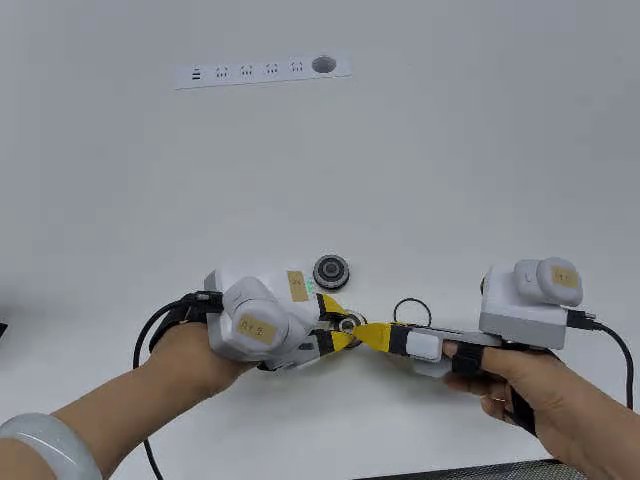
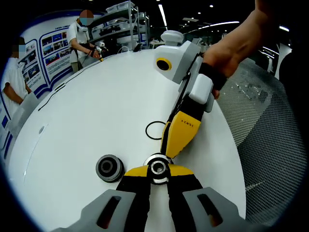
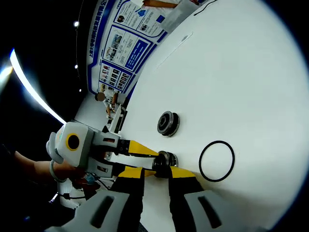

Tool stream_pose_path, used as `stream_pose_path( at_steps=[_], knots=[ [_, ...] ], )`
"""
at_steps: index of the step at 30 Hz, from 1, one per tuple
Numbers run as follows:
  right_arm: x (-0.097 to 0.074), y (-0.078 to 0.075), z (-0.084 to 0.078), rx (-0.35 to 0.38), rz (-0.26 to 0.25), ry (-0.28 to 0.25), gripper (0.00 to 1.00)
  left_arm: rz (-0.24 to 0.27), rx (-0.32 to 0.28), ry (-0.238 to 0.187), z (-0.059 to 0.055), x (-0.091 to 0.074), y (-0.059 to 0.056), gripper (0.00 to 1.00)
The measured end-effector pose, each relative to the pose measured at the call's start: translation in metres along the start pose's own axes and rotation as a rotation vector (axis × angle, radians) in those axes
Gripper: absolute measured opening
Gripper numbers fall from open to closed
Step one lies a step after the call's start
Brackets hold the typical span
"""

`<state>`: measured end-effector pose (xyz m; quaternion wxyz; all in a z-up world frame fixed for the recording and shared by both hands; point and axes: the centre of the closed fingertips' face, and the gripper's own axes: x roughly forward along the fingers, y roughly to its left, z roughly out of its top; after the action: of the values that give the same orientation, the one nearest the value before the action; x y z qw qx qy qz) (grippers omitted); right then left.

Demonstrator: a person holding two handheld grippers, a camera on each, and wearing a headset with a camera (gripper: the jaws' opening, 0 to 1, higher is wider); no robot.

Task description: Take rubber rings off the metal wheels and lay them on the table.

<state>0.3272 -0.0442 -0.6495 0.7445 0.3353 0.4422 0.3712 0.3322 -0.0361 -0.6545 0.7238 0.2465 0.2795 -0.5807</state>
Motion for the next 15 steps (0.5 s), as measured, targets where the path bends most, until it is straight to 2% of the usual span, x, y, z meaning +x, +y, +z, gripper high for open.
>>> stream_pose_path(
  at_steps=[15],
  knots=[
    [0.001,-0.013,0.0,-0.033,-0.066,0.0,0.02,0.0,-0.002,0.0,0.0,0.0,0.0,0.13]
  ],
)
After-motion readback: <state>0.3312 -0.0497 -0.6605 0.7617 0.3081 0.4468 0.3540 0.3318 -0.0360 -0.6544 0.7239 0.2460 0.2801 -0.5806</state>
